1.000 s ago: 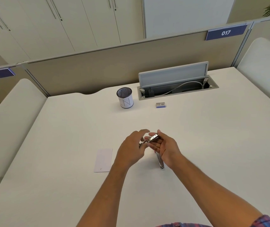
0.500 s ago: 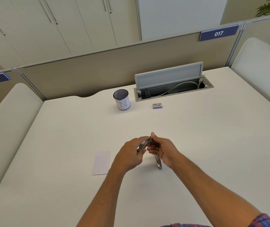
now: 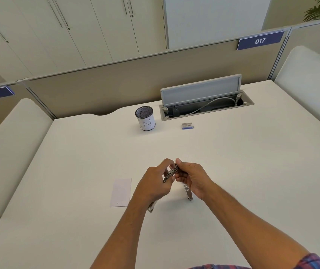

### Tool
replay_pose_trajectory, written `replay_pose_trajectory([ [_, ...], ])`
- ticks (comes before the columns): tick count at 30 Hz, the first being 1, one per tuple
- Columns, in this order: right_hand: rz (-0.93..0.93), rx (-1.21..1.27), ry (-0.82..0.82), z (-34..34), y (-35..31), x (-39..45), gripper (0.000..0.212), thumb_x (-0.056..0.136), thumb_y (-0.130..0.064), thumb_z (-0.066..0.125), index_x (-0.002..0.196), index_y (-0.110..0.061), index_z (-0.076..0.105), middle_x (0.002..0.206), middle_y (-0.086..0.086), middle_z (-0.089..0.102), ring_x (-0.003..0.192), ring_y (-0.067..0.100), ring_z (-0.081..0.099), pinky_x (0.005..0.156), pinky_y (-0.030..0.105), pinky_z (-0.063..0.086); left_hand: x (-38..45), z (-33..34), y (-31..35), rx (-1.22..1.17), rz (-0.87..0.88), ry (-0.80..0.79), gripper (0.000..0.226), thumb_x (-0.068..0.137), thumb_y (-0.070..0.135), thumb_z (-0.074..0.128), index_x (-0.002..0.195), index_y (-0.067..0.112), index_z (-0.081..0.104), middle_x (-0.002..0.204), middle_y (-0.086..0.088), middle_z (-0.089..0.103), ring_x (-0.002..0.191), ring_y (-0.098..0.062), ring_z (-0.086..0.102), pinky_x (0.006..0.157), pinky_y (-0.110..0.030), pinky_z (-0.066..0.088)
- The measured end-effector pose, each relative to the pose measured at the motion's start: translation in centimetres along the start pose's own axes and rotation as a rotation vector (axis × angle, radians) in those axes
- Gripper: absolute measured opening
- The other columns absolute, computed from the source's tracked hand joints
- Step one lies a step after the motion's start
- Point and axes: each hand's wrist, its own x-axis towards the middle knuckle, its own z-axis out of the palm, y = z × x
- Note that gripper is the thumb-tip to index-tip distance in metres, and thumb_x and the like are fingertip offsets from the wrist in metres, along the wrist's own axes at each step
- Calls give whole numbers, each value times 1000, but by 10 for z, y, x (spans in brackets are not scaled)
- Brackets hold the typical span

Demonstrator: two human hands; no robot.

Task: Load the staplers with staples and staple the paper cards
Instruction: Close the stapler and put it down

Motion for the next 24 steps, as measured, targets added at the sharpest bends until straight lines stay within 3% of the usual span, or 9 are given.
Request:
replay_pose_trajectory([
  [4,-60,-61,-9,3,-6,-1,38,97,-33,69,94,4,78,72,11,65,62,15,58,62,24,52,-3,6,2,-68,-9,69,18,94,38,64,98,33,48,68,4,62,50,-17,55,54,-40,52],
  [8,-111,-79,4,7,-9,-1,41,95,-36,70,97,4,78,73,10,66,64,14,58,65,25,54,-7,8,9,-226,-54,217,25,98,36,63,88,25,44,63,-1,64,44,-20,61,46,-36,55],
  [12,-149,-104,19,10,-12,-1,39,96,-34,69,97,5,78,72,7,69,64,14,59,65,26,55,-10,12,14,-341,-135,330,21,102,32,56,89,21,43,64,-3,68,46,-23,64,50,-40,57],
  [21,-325,-289,103,26,-13,-1,33,95,-36,72,85,-5,80,69,12,69,61,18,61,63,34,57,-13,25,17,-526,-297,461,10,103,28,52,98,23,45,72,2,76,58,-19,70,63,-29,54],
  [24,-315,-276,147,27,-11,0,35,98,-35,69,85,-4,79,68,11,69,59,19,63,63,32,58,-13,26,15,-522,-289,491,21,102,35,58,91,18,53,74,4,76,60,-15,72,60,-22,52],
])
